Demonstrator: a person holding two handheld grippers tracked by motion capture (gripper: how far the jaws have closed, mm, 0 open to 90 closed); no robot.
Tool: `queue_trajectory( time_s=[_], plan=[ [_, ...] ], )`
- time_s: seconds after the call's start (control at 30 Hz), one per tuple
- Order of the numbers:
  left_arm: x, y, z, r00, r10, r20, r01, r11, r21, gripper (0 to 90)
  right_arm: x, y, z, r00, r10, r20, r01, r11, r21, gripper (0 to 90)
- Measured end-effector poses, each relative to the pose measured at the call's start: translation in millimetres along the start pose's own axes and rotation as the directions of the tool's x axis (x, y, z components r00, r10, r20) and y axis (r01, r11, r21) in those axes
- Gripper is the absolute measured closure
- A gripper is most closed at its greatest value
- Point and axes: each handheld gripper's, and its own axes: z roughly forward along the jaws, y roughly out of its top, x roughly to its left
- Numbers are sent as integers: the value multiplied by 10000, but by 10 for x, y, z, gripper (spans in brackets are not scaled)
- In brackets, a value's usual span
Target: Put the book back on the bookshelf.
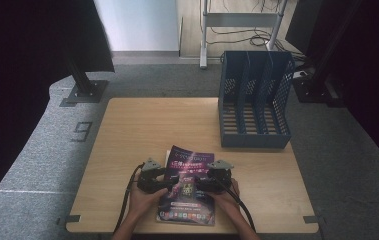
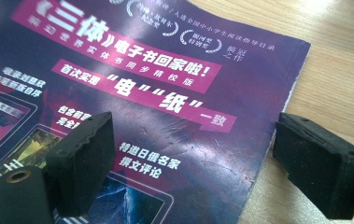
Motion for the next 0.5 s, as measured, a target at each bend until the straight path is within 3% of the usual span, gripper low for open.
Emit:
queue_trajectory(
  time_s=[0.13,0.27,0.5],
  plan=[
    [-21,2,-27,9997,53,229,-44,9992,-389,342,0,0,0,10000,-5,-1,5,10000,-2,129],
    [-16,1,-4,9996,103,276,-94,9994,-336,357,0,0,-1,10000,3,1,-3,10000,0,129],
    [18,11,159,9993,344,152,-351,9982,478,387,-4,0,-1,10000,10,-23,-10,10000,4,130]
  ],
)
